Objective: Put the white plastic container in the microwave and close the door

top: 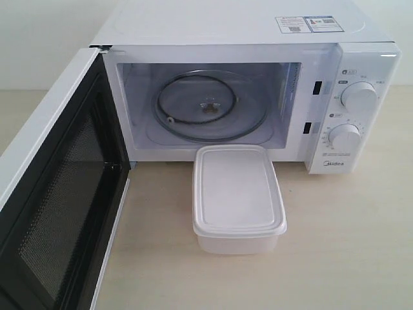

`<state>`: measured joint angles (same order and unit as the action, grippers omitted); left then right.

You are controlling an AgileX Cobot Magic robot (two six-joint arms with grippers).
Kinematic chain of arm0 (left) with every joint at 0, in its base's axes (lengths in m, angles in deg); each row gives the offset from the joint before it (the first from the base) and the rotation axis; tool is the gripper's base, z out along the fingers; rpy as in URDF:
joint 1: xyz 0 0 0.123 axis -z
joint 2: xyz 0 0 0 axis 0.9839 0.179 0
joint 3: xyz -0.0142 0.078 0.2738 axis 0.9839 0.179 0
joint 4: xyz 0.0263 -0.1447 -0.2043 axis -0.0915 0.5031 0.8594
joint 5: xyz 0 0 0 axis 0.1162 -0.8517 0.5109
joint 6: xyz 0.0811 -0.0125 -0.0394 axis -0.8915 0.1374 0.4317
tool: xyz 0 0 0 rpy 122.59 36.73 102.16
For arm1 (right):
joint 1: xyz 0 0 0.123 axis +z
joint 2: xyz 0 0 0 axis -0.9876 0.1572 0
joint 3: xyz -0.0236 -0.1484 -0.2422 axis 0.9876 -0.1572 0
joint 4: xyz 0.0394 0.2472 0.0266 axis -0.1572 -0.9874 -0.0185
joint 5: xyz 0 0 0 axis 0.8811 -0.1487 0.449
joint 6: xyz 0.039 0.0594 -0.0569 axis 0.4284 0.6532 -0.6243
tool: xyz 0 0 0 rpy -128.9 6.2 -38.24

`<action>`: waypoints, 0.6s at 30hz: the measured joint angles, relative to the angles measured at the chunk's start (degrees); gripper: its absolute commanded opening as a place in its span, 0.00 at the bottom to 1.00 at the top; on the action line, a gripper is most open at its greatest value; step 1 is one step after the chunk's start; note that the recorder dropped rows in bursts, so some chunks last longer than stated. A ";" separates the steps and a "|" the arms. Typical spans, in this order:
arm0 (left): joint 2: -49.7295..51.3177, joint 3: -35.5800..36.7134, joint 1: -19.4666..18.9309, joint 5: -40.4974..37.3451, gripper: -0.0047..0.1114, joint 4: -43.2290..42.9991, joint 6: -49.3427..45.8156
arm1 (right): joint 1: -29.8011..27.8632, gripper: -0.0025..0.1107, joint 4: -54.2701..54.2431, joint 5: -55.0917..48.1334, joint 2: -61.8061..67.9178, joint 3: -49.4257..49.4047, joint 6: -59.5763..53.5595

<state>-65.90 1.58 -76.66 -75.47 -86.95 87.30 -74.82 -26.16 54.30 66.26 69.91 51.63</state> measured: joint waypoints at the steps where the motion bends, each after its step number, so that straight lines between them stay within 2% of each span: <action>1: 0.00 0.00 0.00 0.00 0.08 0.00 0.00 | 0.00 0.02 0.00 3.91 0.00 0.00 0.00; 4: 0.00 0.00 0.00 0.00 0.08 0.00 0.00 | 0.00 0.02 -1.63 21.70 -0.09 0.13 4.54; 5: 0.00 0.00 0.00 0.00 0.08 0.00 0.00 | 0.00 0.02 -2.22 22.08 -0.09 1.07 5.30; 12: 0.00 0.00 0.00 0.00 0.08 0.00 0.00 | 0.00 0.02 -2.96 0.41 2.22 19.47 6.73; 18: 0.00 0.00 0.00 0.00 0.08 0.00 0.00 | 0.00 0.02 -2.96 -21.50 14.45 34.99 6.49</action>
<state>-65.90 1.58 -76.66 -75.47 -86.95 87.30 -74.82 -29.13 32.80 80.70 104.90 58.12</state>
